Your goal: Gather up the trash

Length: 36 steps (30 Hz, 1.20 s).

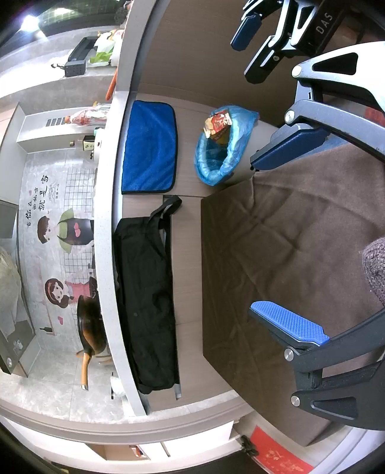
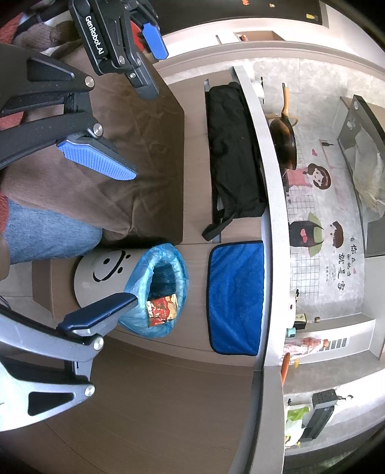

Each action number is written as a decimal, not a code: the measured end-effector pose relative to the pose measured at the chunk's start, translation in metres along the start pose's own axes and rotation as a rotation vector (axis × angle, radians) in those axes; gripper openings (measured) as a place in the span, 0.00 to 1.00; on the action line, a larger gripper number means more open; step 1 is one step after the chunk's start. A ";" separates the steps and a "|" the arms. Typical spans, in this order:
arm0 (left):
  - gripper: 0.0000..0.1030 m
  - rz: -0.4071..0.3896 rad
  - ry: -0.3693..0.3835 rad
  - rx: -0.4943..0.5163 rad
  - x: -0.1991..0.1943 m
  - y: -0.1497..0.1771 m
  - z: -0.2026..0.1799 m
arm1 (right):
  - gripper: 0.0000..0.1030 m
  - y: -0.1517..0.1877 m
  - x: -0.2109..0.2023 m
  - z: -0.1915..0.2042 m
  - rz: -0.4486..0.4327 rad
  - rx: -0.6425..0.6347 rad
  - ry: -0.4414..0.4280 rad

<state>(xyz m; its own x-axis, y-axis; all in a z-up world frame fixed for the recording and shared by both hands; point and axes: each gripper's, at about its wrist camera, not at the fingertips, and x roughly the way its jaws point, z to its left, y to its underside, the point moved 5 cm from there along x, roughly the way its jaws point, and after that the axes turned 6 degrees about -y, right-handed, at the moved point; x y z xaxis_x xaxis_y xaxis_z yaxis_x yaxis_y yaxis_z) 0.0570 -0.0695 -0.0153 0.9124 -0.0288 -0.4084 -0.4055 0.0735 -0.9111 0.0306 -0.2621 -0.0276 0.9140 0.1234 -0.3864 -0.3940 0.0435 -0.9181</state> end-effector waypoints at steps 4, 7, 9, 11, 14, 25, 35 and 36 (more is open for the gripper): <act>0.87 -0.002 0.001 0.001 0.000 0.000 0.001 | 0.74 -0.002 -0.001 0.001 -0.003 0.001 0.002; 0.87 0.001 0.001 0.000 0.000 0.000 0.000 | 0.74 -0.002 -0.001 0.001 -0.004 0.003 0.003; 0.87 0.000 -0.001 -0.001 0.000 0.000 -0.001 | 0.74 -0.002 -0.001 0.001 -0.003 0.002 0.002; 0.87 -0.001 0.001 -0.001 0.000 0.000 -0.001 | 0.74 -0.002 -0.001 0.002 -0.004 0.001 0.006; 0.87 -0.004 0.001 0.000 -0.001 0.000 0.000 | 0.74 -0.002 -0.001 0.002 -0.002 0.000 0.002; 0.87 0.000 0.001 -0.005 0.000 -0.004 -0.004 | 0.74 -0.003 0.000 0.004 -0.003 0.001 -0.002; 0.87 0.002 -0.002 -0.010 0.003 -0.003 -0.003 | 0.74 -0.003 0.004 0.003 0.002 -0.002 -0.007; 0.87 -0.001 -0.002 -0.008 0.004 -0.003 -0.004 | 0.74 -0.003 0.004 0.003 0.003 -0.002 -0.005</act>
<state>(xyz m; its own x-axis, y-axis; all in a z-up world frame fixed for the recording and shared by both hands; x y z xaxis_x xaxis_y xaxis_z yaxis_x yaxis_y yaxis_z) 0.0616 -0.0741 -0.0140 0.9127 -0.0265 -0.4077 -0.4054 0.0653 -0.9118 0.0348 -0.2586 -0.0263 0.9124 0.1283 -0.3886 -0.3963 0.0410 -0.9172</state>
